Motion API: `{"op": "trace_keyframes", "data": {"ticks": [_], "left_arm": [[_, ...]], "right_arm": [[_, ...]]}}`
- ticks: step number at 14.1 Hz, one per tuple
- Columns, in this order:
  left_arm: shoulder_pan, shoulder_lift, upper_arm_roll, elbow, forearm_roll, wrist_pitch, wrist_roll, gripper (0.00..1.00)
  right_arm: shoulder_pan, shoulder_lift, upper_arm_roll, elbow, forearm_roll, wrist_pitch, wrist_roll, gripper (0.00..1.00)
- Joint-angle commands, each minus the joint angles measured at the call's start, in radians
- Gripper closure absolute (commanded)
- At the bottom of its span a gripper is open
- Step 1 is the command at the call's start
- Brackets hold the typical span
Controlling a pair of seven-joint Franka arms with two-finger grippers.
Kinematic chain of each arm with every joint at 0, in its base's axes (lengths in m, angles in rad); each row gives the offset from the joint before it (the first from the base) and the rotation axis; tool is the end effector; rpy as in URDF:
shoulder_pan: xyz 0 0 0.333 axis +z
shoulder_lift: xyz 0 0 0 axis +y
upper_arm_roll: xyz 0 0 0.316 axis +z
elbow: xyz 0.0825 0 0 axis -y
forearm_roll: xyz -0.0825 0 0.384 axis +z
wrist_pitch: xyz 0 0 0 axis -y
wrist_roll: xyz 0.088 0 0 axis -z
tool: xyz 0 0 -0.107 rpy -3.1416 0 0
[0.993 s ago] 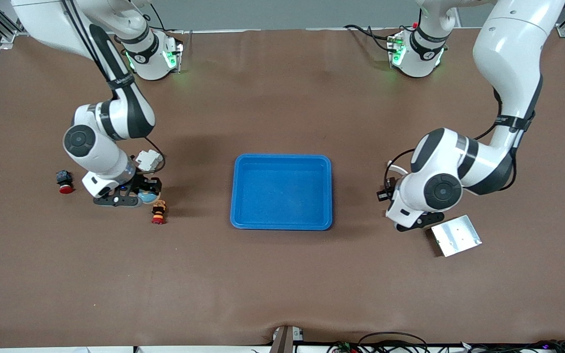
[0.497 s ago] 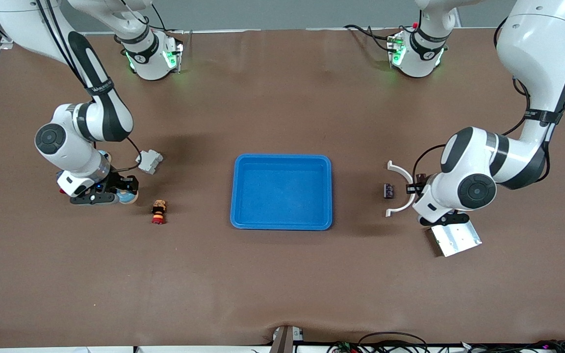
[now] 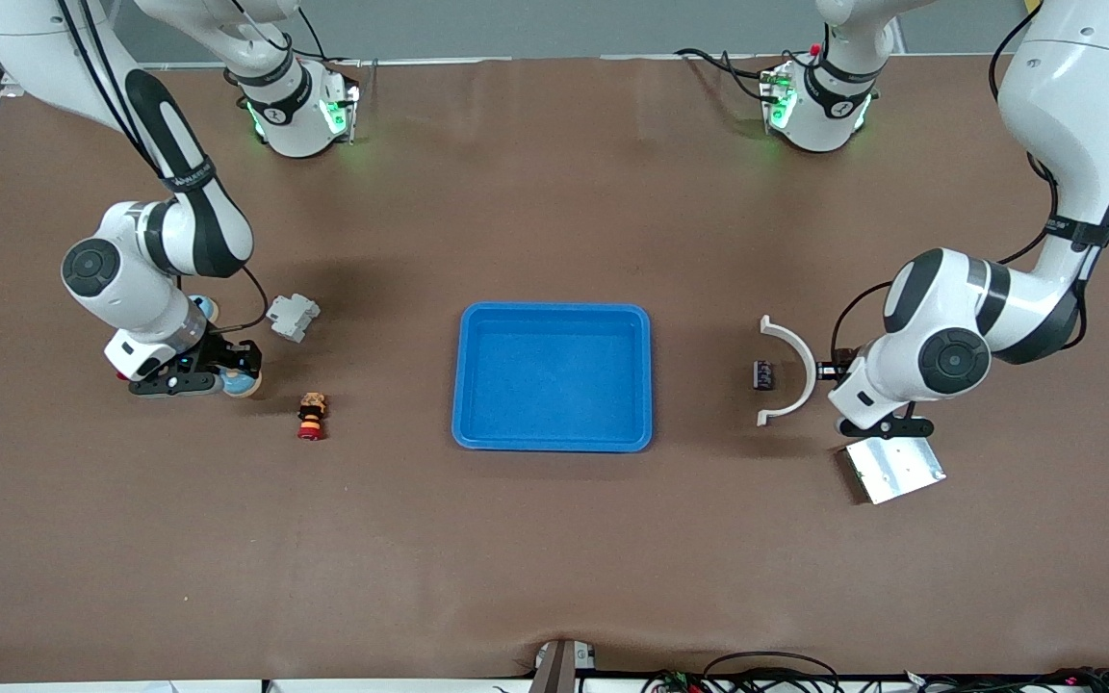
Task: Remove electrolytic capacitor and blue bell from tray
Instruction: 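Carry the bell toward the breaker while the left gripper carries capacitor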
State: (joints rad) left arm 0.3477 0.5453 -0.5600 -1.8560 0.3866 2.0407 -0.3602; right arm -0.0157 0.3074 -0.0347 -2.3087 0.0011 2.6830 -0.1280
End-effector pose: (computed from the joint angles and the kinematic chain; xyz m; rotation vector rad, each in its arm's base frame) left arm 0.6027 -0.0912 0.2444 -3.0184 0.0694 0.3531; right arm 0.5325 -0.0272 0.2176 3.1216 0.1228 0.1030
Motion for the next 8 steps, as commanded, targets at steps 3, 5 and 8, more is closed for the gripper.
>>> {"op": "trace_keyframes", "data": {"ticks": [3,5,8], "left_arm": [[0.039,-0.038,-0.017,-0.115,0.073,0.146,0.021,1.0],[0.056,-0.033,-0.018,-0.137,0.118,0.173,0.021,1.0],[0.071,-0.027,-0.018,-0.173,0.146,0.246,0.021,1.0]], "right_arm": [[-0.058,0.03,0.021,-0.014,0.146,0.018,-0.191,1.0],[-0.072,0.05,0.021,-0.012,0.213,0.02,-0.274,1.0],[-0.067,0.061,0.021,-0.009,0.229,0.021,-0.283,1.0]]}}
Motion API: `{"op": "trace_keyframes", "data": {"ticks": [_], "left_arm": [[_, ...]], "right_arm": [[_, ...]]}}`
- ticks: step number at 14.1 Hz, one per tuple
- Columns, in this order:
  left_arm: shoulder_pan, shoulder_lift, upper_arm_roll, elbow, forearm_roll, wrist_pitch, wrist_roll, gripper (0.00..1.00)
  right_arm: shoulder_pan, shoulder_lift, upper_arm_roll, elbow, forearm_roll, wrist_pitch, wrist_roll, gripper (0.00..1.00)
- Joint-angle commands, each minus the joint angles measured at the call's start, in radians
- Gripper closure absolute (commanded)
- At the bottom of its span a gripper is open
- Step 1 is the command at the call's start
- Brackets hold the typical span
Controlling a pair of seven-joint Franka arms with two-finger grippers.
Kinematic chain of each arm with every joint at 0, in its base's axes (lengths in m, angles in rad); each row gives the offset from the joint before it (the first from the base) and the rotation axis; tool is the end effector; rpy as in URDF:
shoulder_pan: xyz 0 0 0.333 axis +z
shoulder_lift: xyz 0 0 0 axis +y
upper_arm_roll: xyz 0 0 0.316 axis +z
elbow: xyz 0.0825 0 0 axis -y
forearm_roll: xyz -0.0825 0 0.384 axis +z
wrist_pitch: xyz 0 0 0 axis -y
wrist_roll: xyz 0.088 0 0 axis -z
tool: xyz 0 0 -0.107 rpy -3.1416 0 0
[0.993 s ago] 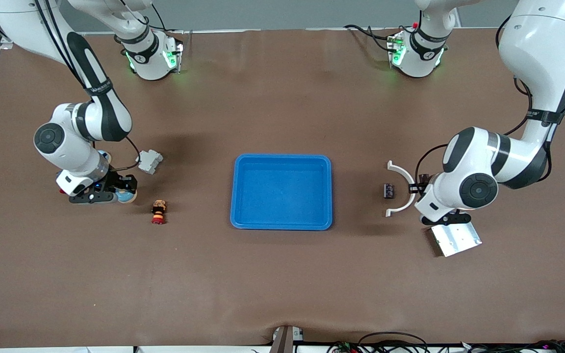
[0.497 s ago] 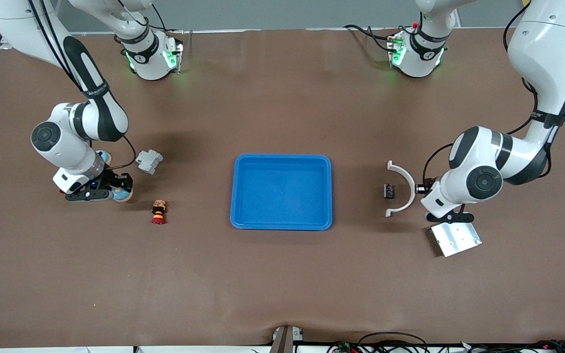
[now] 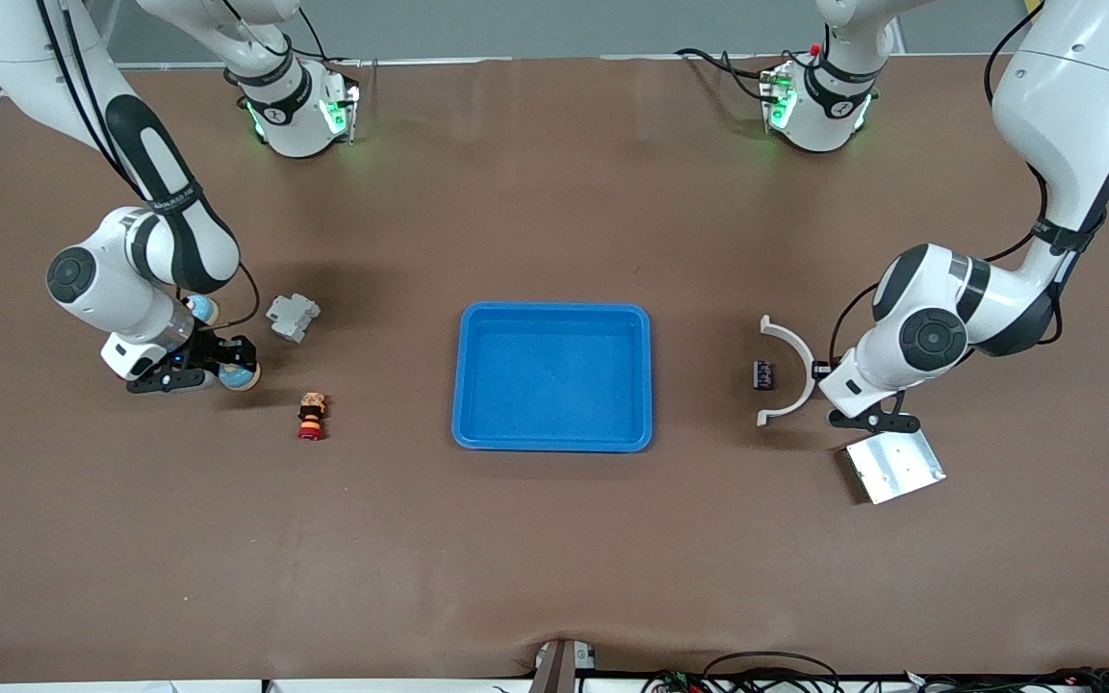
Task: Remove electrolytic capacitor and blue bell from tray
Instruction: 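Carry the bell toward the breaker while the left gripper carries capacitor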
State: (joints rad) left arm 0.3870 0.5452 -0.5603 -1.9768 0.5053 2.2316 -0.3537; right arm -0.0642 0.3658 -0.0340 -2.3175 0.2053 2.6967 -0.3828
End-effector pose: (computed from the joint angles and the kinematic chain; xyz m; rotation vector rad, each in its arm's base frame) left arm 0.5861 -0.0814 0.2122 -3.0061 0.1956 0.2084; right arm 0.5195 -0.0587 0.1848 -3.0655 -0.1567 -0.0500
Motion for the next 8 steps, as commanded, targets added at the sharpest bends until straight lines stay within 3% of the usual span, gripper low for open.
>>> {"op": "trace_keyframes", "data": {"ticks": [1,5,6,7,8], "left_arm": [[0.036,-0.018,-0.018,-0.065,0.056,0.081,0.015,1.0],[0.049,-0.007,-0.018,-0.086,0.071,0.12,0.015,1.0],[0.049,-0.007,-0.018,-0.088,0.073,0.121,0.015,1.0],[0.049,-0.005,-0.016,-0.089,0.073,0.128,0.015,1.0],[0.05,-0.005,-0.016,-0.096,0.073,0.135,0.015,1.0]], "right_arm": [[-0.019,0.007,0.02,0.001,0.025,0.011,-0.03,1.0],[-0.012,0.018,0.02,0.004,0.025,0.032,-0.028,1.0],[-0.006,0.018,0.02,0.004,0.025,0.032,-0.022,0.69],[-0.003,0.018,0.02,0.007,0.026,0.032,-0.018,0.01],[-0.003,0.018,0.02,0.009,0.026,0.028,-0.018,0.0]]}}
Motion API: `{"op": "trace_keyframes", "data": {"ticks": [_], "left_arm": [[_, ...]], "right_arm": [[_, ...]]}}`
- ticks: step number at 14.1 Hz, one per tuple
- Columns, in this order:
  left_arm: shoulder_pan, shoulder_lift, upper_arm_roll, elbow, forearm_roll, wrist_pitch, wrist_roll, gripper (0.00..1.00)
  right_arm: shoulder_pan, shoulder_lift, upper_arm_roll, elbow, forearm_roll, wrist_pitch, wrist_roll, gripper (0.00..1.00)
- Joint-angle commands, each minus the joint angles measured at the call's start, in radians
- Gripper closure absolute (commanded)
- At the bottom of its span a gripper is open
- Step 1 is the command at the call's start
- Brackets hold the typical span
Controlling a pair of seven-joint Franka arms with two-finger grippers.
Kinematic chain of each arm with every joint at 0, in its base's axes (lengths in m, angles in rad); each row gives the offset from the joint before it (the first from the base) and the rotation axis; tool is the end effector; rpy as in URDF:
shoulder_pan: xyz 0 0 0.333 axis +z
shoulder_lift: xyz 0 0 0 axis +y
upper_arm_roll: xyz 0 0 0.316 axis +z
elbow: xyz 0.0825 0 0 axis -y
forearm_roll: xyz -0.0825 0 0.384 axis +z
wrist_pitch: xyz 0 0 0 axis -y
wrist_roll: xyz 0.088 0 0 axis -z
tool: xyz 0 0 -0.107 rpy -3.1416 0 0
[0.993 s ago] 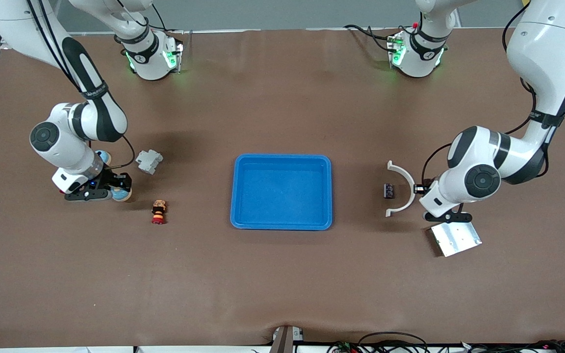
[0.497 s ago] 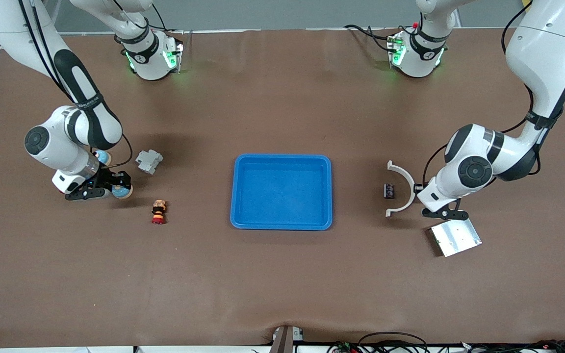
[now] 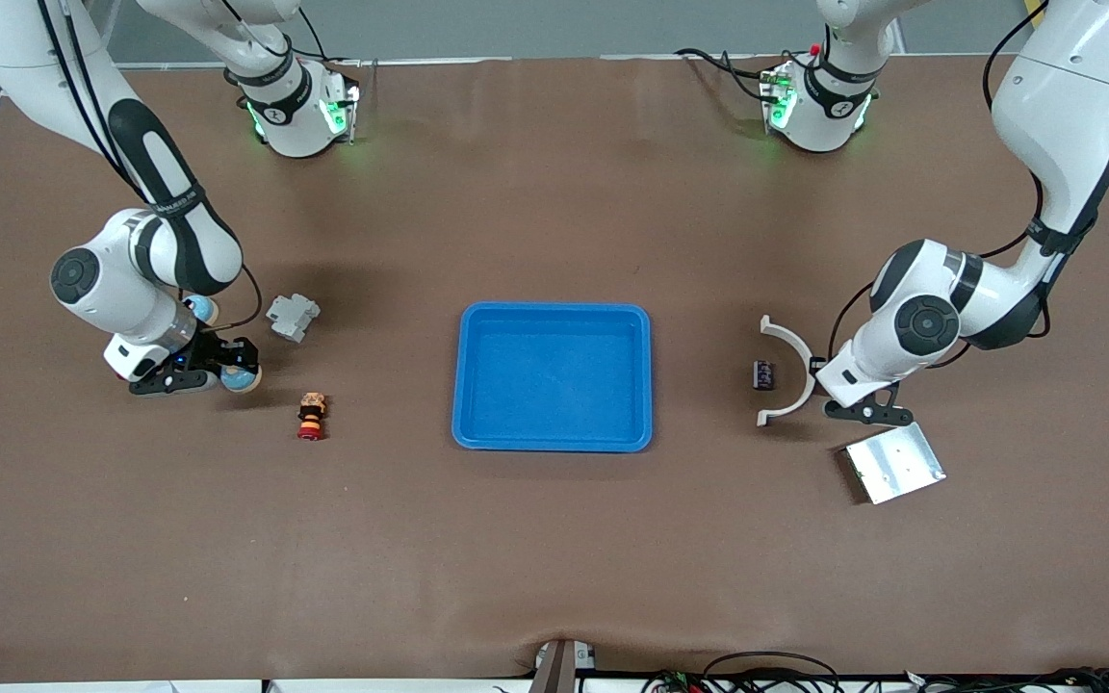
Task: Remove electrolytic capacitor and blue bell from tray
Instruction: 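Carry the bell toward the breaker while the left gripper carries capacitor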
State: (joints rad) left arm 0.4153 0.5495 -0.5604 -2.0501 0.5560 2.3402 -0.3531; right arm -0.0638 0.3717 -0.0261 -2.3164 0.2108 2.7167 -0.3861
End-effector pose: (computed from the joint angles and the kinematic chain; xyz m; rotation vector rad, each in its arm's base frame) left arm 0.5714 -0.0758 0.1920 -3.0189 0.2515 0.1517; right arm 0.5215 -0.0551 0.1838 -3.0654 -0.1645 -0.0729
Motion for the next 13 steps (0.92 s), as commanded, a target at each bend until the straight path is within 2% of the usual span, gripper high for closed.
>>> {"op": "trace_keyframes", "data": {"ticks": [1,5,8,13], "left_arm": [[0.026,-0.006,-0.016,-0.028,0.022,0.039,0.014,1.0],[0.039,0.0,-0.016,-0.035,0.038,0.061,0.014,1.0],[0.057,0.012,-0.016,-0.035,0.068,0.068,0.013,0.99],[0.06,0.021,-0.018,-0.036,0.078,0.084,0.013,0.98]], "right_arm": [[-0.002,0.009,0.012,0.012,0.021,0.0,-0.013,0.0],[-0.001,-0.005,0.012,0.012,0.021,-0.005,-0.013,0.0],[0.006,-0.036,0.014,0.04,0.021,-0.103,-0.011,0.0],[0.015,-0.097,0.012,0.054,0.019,-0.172,0.0,0.0]]}}
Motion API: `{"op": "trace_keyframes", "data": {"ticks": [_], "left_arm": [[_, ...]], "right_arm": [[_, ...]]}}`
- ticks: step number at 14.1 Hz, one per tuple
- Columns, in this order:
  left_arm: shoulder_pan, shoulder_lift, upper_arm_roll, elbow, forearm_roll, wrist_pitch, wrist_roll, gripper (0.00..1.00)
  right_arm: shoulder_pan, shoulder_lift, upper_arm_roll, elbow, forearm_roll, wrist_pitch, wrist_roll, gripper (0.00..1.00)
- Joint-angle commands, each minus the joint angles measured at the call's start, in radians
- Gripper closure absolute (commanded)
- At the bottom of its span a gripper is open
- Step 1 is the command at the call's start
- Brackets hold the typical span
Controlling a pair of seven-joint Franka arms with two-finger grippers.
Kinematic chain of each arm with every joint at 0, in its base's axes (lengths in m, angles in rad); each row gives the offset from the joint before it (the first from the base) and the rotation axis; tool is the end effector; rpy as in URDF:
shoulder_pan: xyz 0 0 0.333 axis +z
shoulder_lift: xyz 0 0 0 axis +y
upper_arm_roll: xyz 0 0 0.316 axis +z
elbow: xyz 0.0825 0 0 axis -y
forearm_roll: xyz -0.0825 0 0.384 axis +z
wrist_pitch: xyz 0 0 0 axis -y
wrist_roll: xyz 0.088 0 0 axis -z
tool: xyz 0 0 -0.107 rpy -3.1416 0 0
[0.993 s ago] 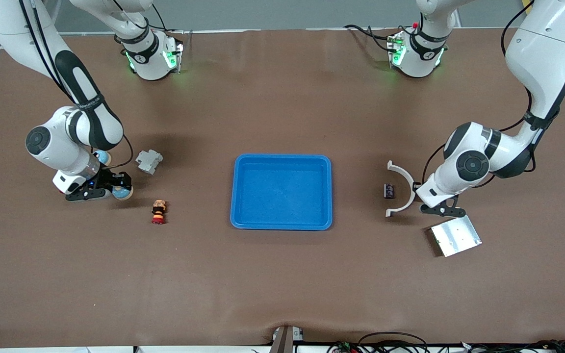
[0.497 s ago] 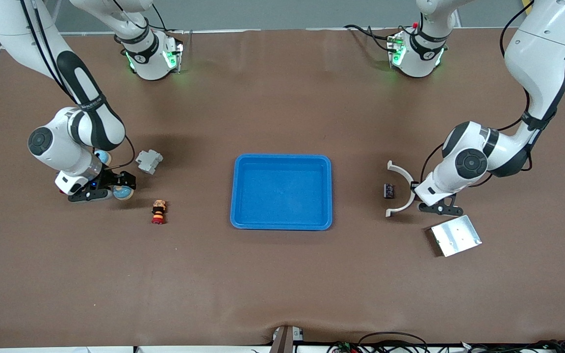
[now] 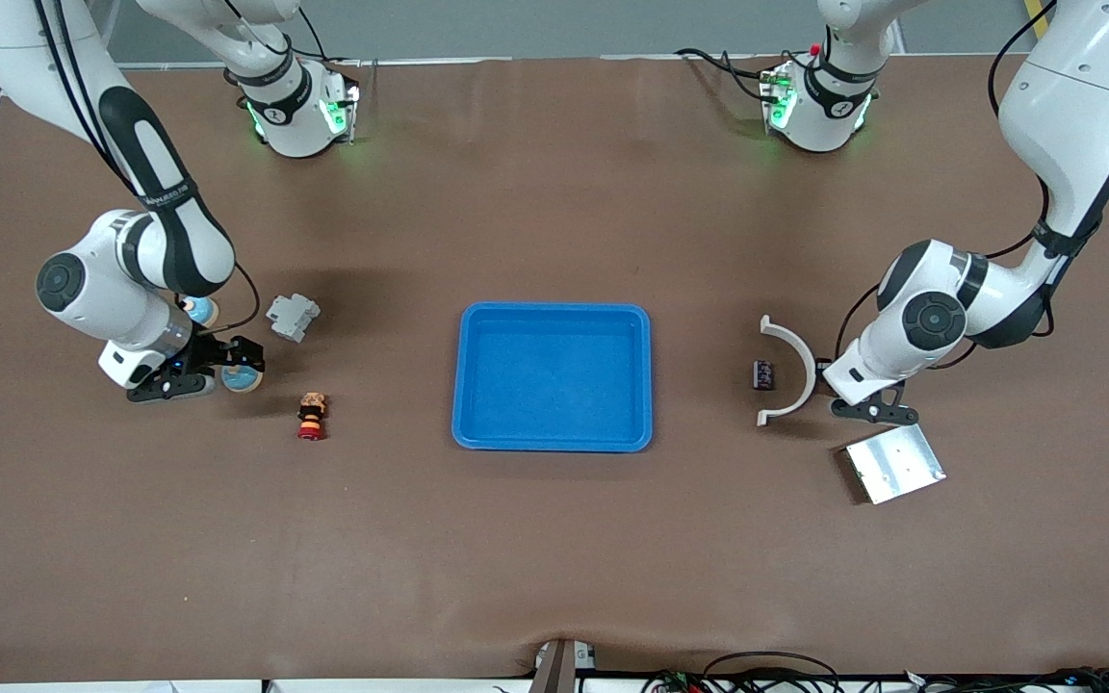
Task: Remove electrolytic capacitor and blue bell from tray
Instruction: 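Release the bell with the right gripper while the left gripper lowers capacitor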
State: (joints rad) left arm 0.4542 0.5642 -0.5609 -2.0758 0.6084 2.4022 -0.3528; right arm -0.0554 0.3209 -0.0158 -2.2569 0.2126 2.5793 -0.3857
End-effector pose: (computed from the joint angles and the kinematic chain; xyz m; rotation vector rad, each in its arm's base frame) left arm 0.5682 -0.0602 0.1809 -3.0237 0.2719 0.1053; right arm 0.5391 -0.0423 0.2193 -3.0293 -0.2053 -0.0402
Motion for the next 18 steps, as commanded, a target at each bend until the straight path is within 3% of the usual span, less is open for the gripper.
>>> {"op": "trace_keyframes", "data": {"ticks": [1,6,7,10,12,16,18], "left_arm": [[0.023,0.006,-0.017,-0.01,0.025,0.021,0.012,0.98],[0.035,0.014,-0.022,-0.009,0.024,0.021,0.011,0.94],[0.035,0.014,-0.022,-0.009,0.025,0.021,0.011,0.88],[0.035,0.014,-0.022,-0.009,0.024,0.021,0.011,0.48],[0.035,0.014,-0.022,-0.009,0.025,0.021,0.011,0.29],[0.035,0.014,-0.022,-0.01,0.024,0.021,0.011,0.0],[0.037,0.014,-0.022,-0.01,0.025,0.023,0.011,0.0]], "right_arm": [[0.006,-0.06,0.002,-0.003,0.017,-0.051,0.017,0.0],[0.037,-0.134,-0.003,0.063,-0.001,-0.216,0.168,0.0],[0.035,-0.134,-0.004,0.11,-0.021,-0.279,0.186,0.0],[0.037,-0.134,0.002,0.294,-0.14,-0.521,0.342,0.0],[0.049,-0.134,0.004,0.409,-0.171,-0.652,0.384,0.0],[0.051,-0.131,0.002,0.6,-0.173,-0.81,0.386,0.0],[0.049,-0.131,0.002,0.684,-0.174,-0.908,0.377,0.0]]}}
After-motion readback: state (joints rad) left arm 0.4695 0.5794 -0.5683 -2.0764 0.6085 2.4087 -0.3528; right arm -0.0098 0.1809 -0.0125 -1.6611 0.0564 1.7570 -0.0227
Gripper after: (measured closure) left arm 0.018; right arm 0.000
